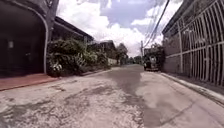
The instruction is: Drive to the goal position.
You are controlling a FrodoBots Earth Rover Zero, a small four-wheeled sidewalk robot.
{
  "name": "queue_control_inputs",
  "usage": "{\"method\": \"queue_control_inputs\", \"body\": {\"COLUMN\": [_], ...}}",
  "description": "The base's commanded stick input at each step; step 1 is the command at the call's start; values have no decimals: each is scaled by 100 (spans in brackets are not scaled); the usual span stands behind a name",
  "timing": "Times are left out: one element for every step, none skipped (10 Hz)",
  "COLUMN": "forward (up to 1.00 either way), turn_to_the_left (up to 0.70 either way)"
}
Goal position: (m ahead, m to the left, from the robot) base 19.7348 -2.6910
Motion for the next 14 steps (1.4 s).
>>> {"method": "queue_control_inputs", "body": {"forward": [85,85,85,85,85,85,85,85,85,85,85,85,85,85], "turn_to_the_left": [0,0,0,0,0,0,0,0,0,0,0,0,0,0]}}
